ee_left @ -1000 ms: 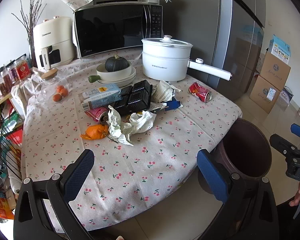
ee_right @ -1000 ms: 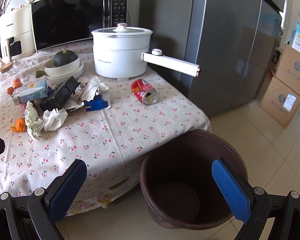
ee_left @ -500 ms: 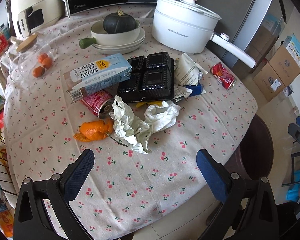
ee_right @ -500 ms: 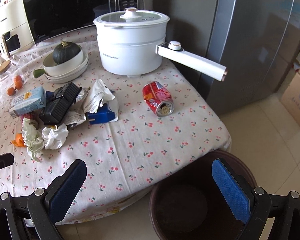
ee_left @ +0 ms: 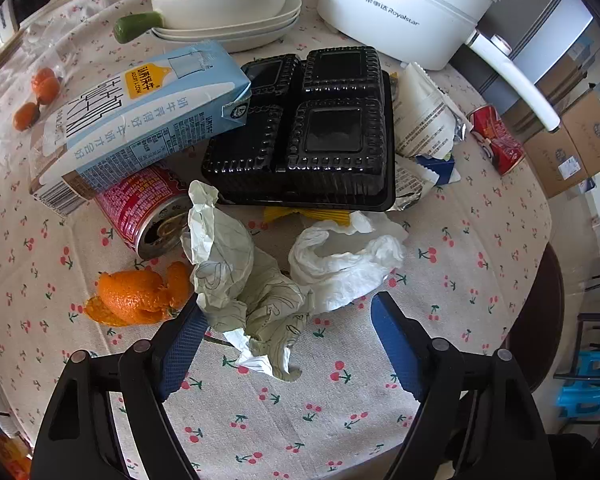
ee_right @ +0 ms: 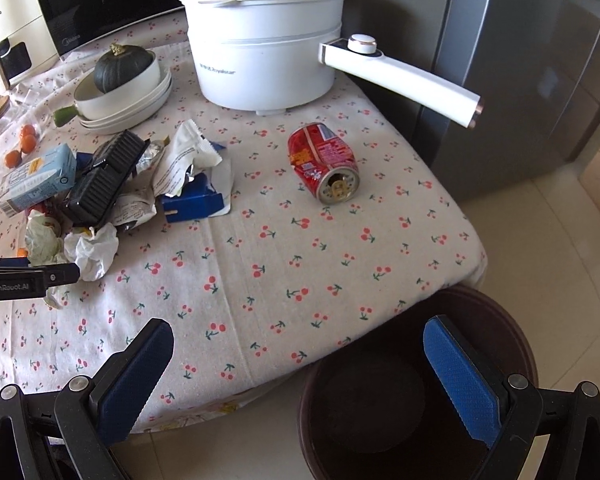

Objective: Collect trash
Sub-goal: 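Reach the left tool to the crumpled tissue and close on it, then lift the tissue with the left tool while the right tool grasps a white tissue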

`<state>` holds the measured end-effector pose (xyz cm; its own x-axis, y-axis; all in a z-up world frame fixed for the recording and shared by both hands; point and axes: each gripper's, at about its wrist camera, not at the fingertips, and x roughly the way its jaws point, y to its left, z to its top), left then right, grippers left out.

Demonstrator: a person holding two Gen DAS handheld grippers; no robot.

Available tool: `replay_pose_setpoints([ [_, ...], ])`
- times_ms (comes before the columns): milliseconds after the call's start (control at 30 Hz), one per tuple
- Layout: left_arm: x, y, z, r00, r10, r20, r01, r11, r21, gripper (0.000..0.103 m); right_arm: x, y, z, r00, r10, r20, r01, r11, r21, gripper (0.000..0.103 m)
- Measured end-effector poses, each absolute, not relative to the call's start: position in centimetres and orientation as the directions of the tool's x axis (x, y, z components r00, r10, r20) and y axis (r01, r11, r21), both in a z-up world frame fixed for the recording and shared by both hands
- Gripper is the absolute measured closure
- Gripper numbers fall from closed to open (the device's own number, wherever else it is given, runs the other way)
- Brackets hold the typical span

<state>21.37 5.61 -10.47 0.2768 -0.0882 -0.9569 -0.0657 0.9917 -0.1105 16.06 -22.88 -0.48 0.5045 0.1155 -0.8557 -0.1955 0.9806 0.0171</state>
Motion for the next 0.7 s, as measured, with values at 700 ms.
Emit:
replay_pose_setpoints([
  [700, 17.8, 8.3, -8.5, 0.328, -0.121, -0.937, -0.038, 0.989, -0.141, 0.062, 18.0, -17.9, -3.3, 0.420, 0.156, -0.894, -0.184, 0.979, 0.085, 0.000],
])
